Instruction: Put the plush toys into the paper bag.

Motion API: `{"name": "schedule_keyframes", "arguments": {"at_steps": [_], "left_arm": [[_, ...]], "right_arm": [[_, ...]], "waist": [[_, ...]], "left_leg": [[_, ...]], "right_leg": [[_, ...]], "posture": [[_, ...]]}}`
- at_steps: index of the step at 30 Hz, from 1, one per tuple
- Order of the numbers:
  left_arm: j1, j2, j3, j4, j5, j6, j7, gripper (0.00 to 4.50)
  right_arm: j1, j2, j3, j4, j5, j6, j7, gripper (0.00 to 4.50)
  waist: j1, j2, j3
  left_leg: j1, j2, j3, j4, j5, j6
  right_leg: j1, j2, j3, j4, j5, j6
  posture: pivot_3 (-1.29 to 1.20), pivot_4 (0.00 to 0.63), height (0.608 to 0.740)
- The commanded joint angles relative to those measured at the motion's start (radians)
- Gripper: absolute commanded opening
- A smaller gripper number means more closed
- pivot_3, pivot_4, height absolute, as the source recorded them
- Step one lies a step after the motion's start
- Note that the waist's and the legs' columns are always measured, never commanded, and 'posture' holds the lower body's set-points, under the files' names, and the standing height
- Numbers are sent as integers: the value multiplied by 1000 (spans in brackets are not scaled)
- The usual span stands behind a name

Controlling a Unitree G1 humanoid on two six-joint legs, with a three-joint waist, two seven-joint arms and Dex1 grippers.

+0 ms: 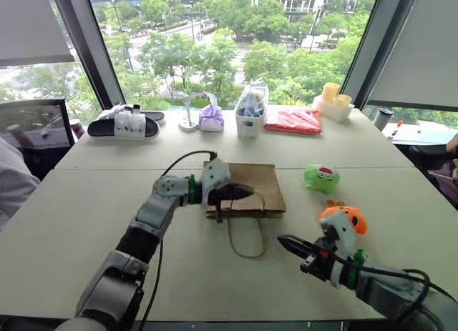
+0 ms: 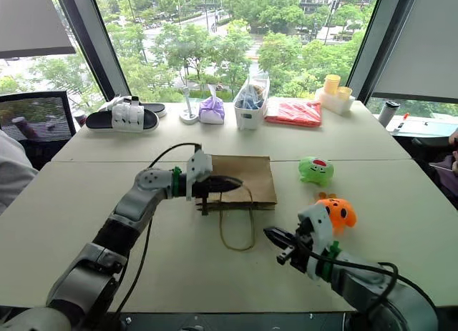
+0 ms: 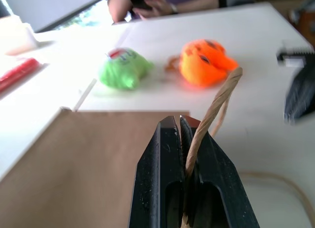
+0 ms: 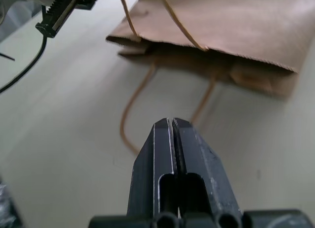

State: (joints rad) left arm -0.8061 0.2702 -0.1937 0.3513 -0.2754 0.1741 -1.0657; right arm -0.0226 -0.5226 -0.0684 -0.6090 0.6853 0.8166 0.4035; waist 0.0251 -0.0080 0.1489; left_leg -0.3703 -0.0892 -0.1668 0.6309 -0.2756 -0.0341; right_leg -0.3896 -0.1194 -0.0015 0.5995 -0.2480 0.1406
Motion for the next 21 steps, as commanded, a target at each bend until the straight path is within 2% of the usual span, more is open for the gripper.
{"name": "schedule_keyframes", "arguments": {"at_steps": [1, 7, 13, 21], "left_arm": [[-21, -28, 37, 10, -9, 53, 67, 107], [-60, -111, 117, -29, -103, 210, 161, 107], [-47, -134, 151, -91, -173, 311, 187, 107], [-17, -177, 188, -158, -239, 394, 246, 107]], "right_arm": [[-90, 30, 78, 87, -100, -73, -5, 0], [-229, 93, 139, 263, -230, -171, -18, 0], [-318, 169, 164, 430, -343, -264, -49, 0], [-484, 287, 210, 769, -459, -376, -32, 0]], "waist": [[-12, 0, 0], [-22, 0, 0], [-33, 0, 0], [-44, 0, 0]], "left_leg": [[1, 0, 0, -1, 0, -1], [-2, 0, -1, -1, 5, -8], [-1, 0, -1, -1, 6, -10], [-1, 0, -1, -2, 8, -14]], "right_leg": [[0, 0, 0, 0, 0, 0], [-4, 0, 0, 2, 0, 0], [-4, 0, 0, 4, 0, 0], [-7, 0, 1, 11, 1, -2]], "posture": [[0, 150, 740], [0, 150, 740], [0, 150, 740], [0, 150, 740]]}}
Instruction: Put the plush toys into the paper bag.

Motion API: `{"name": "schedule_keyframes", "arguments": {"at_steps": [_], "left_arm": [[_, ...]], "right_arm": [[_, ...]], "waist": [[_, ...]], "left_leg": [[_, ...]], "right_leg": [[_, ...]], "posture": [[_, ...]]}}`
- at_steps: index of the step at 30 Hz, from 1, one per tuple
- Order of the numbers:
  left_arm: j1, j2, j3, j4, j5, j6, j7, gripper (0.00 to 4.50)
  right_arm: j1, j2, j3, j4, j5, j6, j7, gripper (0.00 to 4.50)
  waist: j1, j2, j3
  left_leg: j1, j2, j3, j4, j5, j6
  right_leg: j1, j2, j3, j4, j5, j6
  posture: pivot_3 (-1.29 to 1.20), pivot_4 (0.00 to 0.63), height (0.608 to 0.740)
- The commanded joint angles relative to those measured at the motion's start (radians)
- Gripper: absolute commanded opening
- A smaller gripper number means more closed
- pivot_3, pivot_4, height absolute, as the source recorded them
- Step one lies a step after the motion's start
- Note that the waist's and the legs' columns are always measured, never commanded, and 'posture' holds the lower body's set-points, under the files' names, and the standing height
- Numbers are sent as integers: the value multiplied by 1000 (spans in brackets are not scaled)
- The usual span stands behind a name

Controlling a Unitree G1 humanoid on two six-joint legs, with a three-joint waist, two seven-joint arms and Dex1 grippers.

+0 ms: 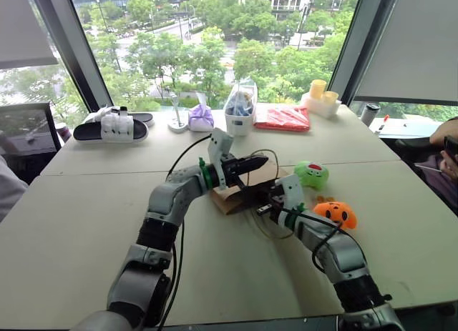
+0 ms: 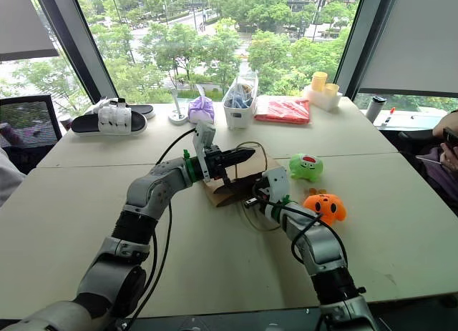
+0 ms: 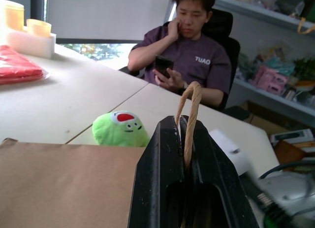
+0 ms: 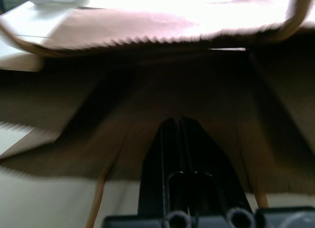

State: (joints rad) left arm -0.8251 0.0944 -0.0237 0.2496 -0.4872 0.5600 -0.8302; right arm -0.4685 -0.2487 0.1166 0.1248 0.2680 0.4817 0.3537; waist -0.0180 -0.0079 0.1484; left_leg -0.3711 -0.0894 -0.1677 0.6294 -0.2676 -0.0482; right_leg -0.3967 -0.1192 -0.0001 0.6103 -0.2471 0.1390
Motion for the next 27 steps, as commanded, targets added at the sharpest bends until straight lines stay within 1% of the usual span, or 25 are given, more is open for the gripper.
{"name": "schedule_keyframes", "arguments": {"at_steps": [1, 4, 9, 12, 16, 21, 23, 27], "left_arm": [[3, -1, 18, -61, -29, 8, 13, 107], [-17, 6, 39, -63, -32, -13, 23, 107], [-42, 23, 47, -91, -54, -16, -10, 107], [-40, 47, 13, -141, -56, -37, -83, 107], [-22, 54, -4, -236, -131, 25, -147, 107], [-12, 48, -12, -309, -200, 89, -156, 107], [-11, 45, -8, -308, -205, 95, -145, 107], [-14, 51, -4, -247, -164, 51, -129, 107]], "right_arm": [[-45, 14, 36, 50, -57, -43, 24, 0], [-46, 11, 76, 75, -101, -19, 39, 0], [-37, 22, 91, 96, -136, 1, 50, 0], [-37, 37, 88, 115, -152, 2, 42, 0], [-33, 60, 66, 121, -146, 29, 34, 0], [-29, 74, 57, 119, -150, 37, 33, 0], [-28, 79, 54, 116, -152, 40, 33, 0], [-24, 84, 50, 109, -154, 39, 33, 0]], "waist": [[-1, 0, 0], [0, 0, 0], [0, 0, 0], [-1, 0, 0], [-2, 0, -1], [-2, 0, -1], [-2, 0, -1], [-2, 0, -1]], "left_leg": [[0, 0, 0, 0, 0, 0], [0, 0, -1, -1, 0, -1], [0, 0, 0, 0, 1, -1], [0, 0, 0, 0, 1, -1], [1, 0, 0, -1, 1, -2], [1, 0, 0, -1, 1, -1], [2, 0, 0, -1, 1, -1], [2, 0, 0, -1, 1, -2]], "right_leg": [[-1, 0, 0, 1, 0, 0], [-1, 0, 0, 2, 0, 0], [-1, 0, 0, 2, 0, 0], [-1, 0, 0, 2, 0, 0], [-1, 0, 0, 2, 0, 0], [0, 0, 1, 2, 0, 0], [0, 0, 1, 2, 0, 0], [0, 0, 1, 2, 0, -1]], "posture": [[0, 150, 740], [0, 150, 740], [0, 150, 740], [0, 150, 740], [0, 150, 740], [0, 150, 740], [0, 150, 740], [0, 150, 740]]}}
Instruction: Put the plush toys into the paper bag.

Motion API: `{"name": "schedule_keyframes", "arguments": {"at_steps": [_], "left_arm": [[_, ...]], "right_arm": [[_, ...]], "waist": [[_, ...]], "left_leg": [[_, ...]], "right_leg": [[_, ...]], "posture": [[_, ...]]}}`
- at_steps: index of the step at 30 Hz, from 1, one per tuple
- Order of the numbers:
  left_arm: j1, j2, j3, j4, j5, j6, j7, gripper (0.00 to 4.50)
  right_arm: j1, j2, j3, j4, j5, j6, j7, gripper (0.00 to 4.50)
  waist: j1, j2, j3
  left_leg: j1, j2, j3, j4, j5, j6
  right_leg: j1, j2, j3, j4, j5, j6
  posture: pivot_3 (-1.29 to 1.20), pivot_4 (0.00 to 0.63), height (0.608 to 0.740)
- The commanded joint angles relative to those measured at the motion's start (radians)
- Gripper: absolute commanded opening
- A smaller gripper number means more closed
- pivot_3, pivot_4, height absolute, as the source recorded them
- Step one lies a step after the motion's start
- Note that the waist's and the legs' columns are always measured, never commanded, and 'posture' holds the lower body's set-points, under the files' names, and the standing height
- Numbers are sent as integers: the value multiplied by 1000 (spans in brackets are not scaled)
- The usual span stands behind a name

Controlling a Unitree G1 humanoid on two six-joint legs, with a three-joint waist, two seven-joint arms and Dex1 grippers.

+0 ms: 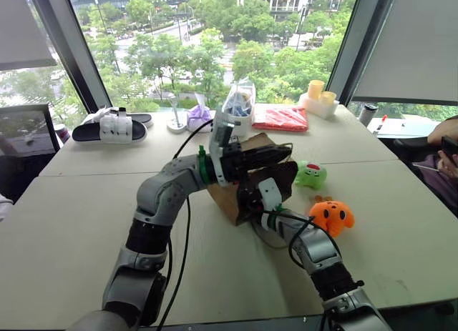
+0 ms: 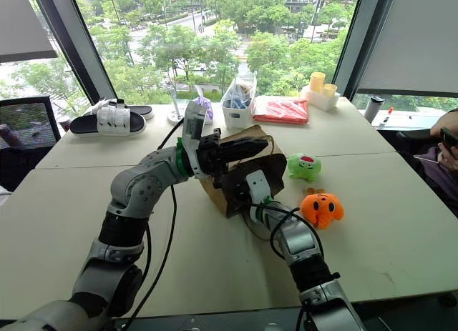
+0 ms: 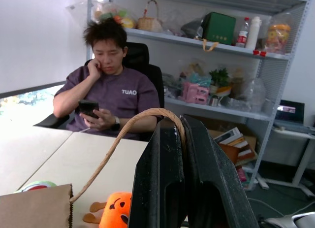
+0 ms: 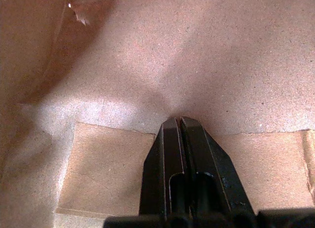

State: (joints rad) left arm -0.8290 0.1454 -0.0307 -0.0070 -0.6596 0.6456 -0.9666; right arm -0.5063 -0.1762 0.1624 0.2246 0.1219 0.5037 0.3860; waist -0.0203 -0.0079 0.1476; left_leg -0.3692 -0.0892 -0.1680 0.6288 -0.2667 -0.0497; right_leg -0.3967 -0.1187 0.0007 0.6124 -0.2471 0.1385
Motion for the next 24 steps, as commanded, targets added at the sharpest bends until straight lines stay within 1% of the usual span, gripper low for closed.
{"name": "schedule_keyframes", "arguments": {"at_steps": [1, 4, 11, 14, 17, 18, 20, 22, 24], "left_arm": [[-14, 1, 5, 21, 13, -42, 10, 107], [-23, 3, 4, 66, 41, -77, 14, 107], [-39, 5, -9, 182, 109, -170, 1, 107], [-68, 2, 11, 285, 132, -214, 3, 107], [-90, 5, 16, 328, 138, -236, -13, 107], [-95, 5, 17, 336, 138, -240, -20, 23], [-101, 6, 17, 346, 137, -243, -33, 0], [-103, 6, 15, 346, 135, -241, -45, 0], [-103, 4, 16, 342, 133, -235, -51, 0]], "right_arm": [[15, 11, 3, 5, -8, 15, 1, 0], [23, 7, -5, -24, -4, -5, 6, 0], [79, 10, -58, -181, 26, -46, -16, 0], [208, -22, -83, -469, 112, 19, 25, 0], [291, -39, -101, -648, 154, 100, 11, 0], [325, -48, -113, -716, 173, 132, 3, 252], [381, -61, -147, -825, 202, 180, -15, 767], [429, -72, -208, -921, 259, 230, -26, 1823], [454, -87, -298, -984, 304, 270, -48, 2906]], "waist": [[0, 0, 0], [1, 0, 0], [3, 0, 0], [8, 0, 0], [6, 0, 0], [6, 0, 0], [7, 0, 0], [8, 0, 0], [8, 0, 0]], "left_leg": [[0, 0, 0, 0, 0, 0], [0, 0, 0, 0, 0, 0], [-1, 0, 0, 0, 0, 0], [-1, 0, -1, 0, 0, 0], [-3, -1, -2, 0, 0, 0], [-3, -1, -2, 0, 0, 0], [-3, -1, -2, 0, -1, 1], [-3, -1, -2, 0, -3, 5], [-2, -1, -2, 0, -3, 5]], "right_leg": [[0, 0, 0, 0, 0, 0], [0, 0, 0, 0, 0, 0], [0, 0, 0, 0, 0, 0], [-1, 0, 0, 0, 0, 0], [-1, 0, 0, -1, 0, 0], [-1, 0, 0, -1, 0, 0], [-1, 0, 0, -1, 0, 0], [-1, 0, 0, -1, 0, 0], [0, 0, 0, -1, 0, 0]], "posture": [[0, 150, 740], [0, 150, 740], [0, 150, 740], [0, 150, 740], [0, 150, 740], [0, 150, 740], [0, 150, 740], [0, 150, 740], [0, 150, 740]]}}
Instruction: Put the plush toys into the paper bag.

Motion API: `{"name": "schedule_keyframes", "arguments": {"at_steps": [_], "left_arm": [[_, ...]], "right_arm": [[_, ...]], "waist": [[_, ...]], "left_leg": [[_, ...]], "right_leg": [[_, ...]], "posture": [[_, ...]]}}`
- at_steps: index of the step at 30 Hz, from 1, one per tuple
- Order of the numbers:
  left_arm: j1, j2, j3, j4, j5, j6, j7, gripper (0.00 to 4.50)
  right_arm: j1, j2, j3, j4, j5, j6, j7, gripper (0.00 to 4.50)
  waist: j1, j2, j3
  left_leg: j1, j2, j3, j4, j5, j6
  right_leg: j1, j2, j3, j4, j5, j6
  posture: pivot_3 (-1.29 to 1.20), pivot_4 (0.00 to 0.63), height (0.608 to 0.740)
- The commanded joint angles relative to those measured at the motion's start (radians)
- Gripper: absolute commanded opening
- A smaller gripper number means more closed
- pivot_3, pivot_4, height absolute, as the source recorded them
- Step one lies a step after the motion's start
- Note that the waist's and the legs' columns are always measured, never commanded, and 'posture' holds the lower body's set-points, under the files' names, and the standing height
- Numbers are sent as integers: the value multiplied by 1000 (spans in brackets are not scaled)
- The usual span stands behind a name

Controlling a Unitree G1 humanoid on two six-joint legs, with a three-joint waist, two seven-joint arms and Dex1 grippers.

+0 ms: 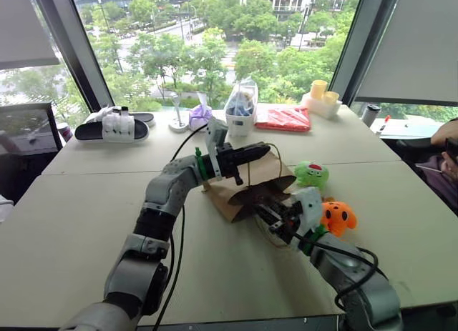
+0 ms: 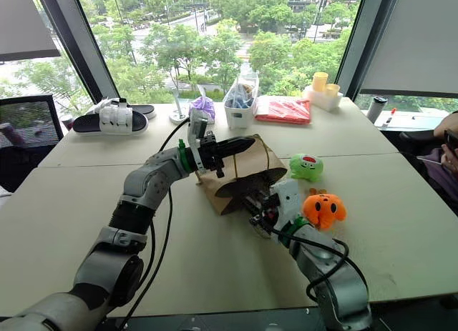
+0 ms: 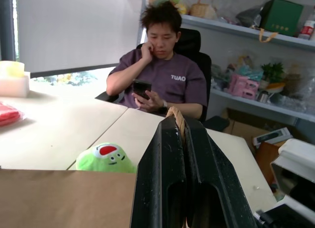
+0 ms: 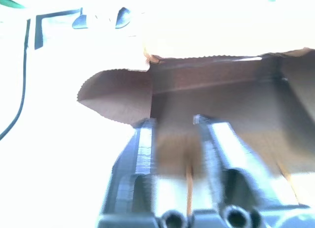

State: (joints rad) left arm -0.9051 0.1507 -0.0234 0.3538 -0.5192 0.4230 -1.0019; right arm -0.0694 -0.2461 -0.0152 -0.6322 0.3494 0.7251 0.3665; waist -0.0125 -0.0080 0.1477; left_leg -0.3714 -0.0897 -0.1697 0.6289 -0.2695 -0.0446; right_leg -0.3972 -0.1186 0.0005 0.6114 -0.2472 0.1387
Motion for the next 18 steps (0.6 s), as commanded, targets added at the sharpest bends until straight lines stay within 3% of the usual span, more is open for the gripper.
{"name": "schedule_keyframes", "arguments": {"at_steps": [1, 3, 4, 10, 16, 18], "left_arm": [[-25, -2, 9, -26, -11, -7, -17, 0], [-22, -3, 10, -40, -18, 4, -20, 0], [-20, -4, 10, -48, -21, 9, -20, 0], [0, -16, 7, -86, -28, 24, -7, 0], [16, -25, 2, -100, -12, 11, 13, 0], [14, -19, 14, -110, -12, 6, 26, 0]], "right_arm": [[22, -30, -174, -135, 78, 58, -46, 3364], [30, -76, -260, -119, 62, 63, -66, 4436], [34, -104, -288, -100, 46, 63, -70, 4475], [33, -274, -258, 146, -109, 80, -107, 4475], [-44, -253, -212, 374, -138, 95, -127, 4475], [-55, -243, -213, 386, -142, 80, -132, 3947]], "waist": [[1, 0, 0], [2, 0, 0], [2, 0, 0], [1, 0, 0], [-4, 0, 0], [0, 0, 0]], "left_leg": [[0, 0, 0, 0, 0, 0], [0, 0, 0, 1, 0, 0], [0, 0, 0, 1, 0, 0], [0, 0, 1, 0, 0, 1], [1, 0, 2, 0, 0, 1], [2, 0, 1, 1, 0, 1]], "right_leg": [[0, 0, 0, 0, 0, 0], [1, 0, 0, 0, 0, 0], [1, 0, 0, 0, 0, 0], [1, 0, 0, 0, 0, 0], [1, 0, 0, 0, 0, 0], [2, 0, 0, 0, 0, 0]], "posture": [[0, 150, 740], [0, 150, 740], [0, 150, 740], [0, 150, 740], [0, 150, 740], [0, 150, 740]]}}
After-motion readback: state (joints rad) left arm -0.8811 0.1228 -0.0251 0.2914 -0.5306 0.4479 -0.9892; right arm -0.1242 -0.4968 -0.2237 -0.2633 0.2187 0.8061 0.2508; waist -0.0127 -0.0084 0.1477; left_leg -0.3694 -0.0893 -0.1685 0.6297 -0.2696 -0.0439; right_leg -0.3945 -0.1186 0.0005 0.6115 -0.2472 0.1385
